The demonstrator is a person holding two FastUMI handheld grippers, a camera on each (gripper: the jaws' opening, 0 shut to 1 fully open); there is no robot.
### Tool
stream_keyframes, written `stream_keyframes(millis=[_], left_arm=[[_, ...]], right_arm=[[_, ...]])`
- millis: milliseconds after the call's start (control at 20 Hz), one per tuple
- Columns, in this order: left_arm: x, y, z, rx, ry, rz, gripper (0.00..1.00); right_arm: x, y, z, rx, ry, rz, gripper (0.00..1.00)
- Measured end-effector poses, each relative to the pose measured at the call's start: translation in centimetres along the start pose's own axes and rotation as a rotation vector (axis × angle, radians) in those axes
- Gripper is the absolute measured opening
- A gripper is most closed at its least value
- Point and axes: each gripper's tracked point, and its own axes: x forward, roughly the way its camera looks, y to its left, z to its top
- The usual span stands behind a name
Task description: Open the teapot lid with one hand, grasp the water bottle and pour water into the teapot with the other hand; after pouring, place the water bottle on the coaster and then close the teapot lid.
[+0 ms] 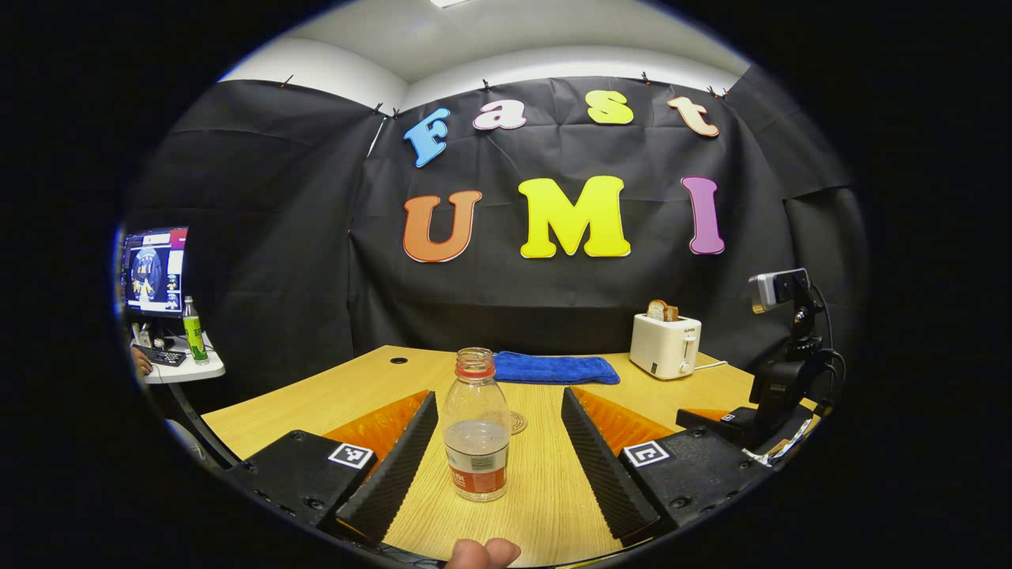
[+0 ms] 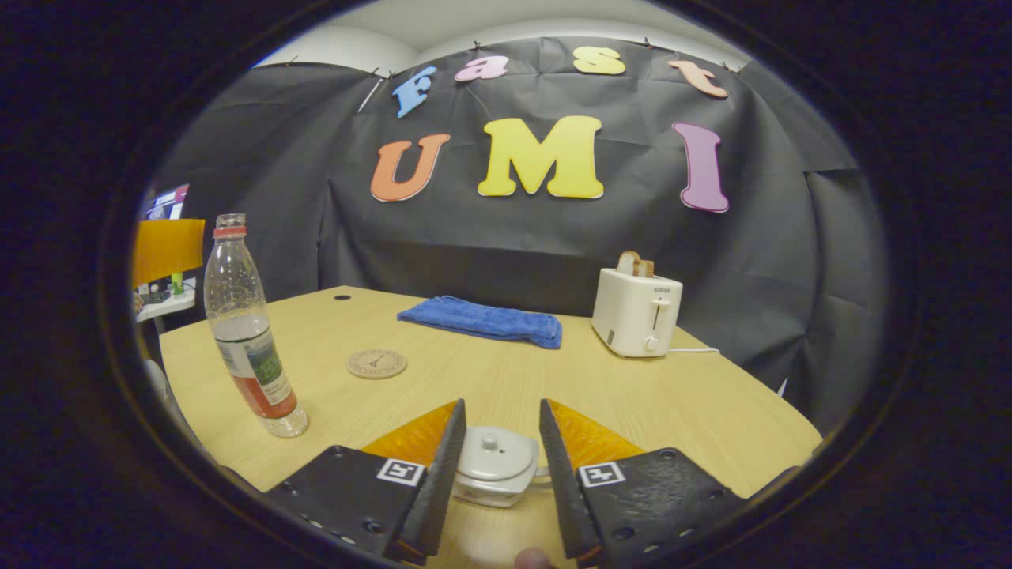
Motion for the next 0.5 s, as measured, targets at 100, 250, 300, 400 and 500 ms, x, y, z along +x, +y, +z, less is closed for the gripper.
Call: stream_keyframes(millis=[100,250,300,400,500], left_arm=[[-0.04,0.07,0.05,-0.003,0.001,0.003,0.99],[0.05,0.0,-0.01,-0.002,0.001,0.004,0.99],[-0.01,-0.09,-0.12,-0.003,0.003,-0.002,0.99],[0.07,-0.1,-0.16,0.003,0.003,-0.008,0.99],[0.07,-0.01,-0.24,0.003,0.002,-0.008,0.99]], right_arm=[[0.26,0.35,-0.34,-0.005,0.016,0.012,0.48],[0.13,1.09,-0.63,-0.031,0.029,0.051,0.27],[-0.19,0.86,-0.32,-0.025,0.029,0.046,0.19],[0.0,0.86,-0.52,-0.04,0.029,0.055,0.05],[0.29,0.87,-0.5,-0.056,0.042,0.063,0.05]])
